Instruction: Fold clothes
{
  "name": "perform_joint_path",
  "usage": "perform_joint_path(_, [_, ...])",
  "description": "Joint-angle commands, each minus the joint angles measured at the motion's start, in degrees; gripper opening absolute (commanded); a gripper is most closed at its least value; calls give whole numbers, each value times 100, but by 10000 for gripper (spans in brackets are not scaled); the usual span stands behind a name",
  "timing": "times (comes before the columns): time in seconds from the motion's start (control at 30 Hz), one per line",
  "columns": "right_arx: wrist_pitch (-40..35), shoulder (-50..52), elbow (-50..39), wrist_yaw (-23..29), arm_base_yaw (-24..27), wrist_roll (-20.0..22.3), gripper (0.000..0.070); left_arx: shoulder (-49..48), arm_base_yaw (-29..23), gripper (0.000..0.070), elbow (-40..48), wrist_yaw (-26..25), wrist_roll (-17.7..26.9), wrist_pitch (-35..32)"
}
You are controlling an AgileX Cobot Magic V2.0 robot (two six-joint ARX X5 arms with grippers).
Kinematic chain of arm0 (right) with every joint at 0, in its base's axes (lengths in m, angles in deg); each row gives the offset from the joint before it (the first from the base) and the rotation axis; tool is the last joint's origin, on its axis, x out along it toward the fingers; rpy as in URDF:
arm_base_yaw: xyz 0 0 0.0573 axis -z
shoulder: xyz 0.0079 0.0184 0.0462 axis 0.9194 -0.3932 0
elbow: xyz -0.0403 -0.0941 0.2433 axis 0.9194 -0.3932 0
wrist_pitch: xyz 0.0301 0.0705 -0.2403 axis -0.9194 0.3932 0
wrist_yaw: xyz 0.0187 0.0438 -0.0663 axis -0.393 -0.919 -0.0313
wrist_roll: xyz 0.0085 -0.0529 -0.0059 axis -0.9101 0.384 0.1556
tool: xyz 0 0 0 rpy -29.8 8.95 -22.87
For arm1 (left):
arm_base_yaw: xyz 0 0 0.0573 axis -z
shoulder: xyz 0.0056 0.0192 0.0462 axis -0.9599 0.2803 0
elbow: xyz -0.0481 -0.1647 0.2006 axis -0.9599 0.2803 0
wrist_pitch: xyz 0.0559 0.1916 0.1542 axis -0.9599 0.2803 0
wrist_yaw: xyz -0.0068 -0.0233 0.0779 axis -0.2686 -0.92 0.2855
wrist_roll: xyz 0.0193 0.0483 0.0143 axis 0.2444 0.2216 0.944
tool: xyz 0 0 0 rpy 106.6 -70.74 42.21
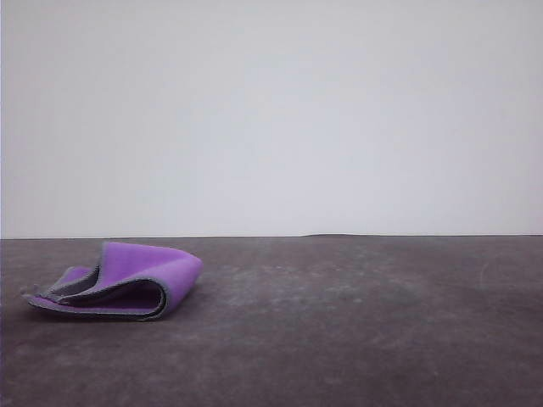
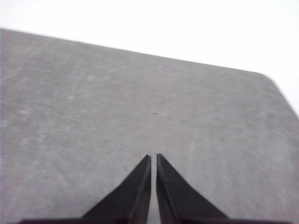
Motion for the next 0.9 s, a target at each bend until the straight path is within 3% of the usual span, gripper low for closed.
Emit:
perform_joint_path(0.0, [-88, 446, -357, 98, 48, -84, 15, -4, 2, 16, 101, -15, -26, 64])
perform_joint_path(0.3, [-108, 1988, -1629, 228, 157, -162, 15, -4, 2, 16, 101, -15, -26, 66])
perform_joint_path(0.87, [101, 2721, -2295, 230, 178, -316, 15, -4, 2, 16, 101, -15, -26, 67])
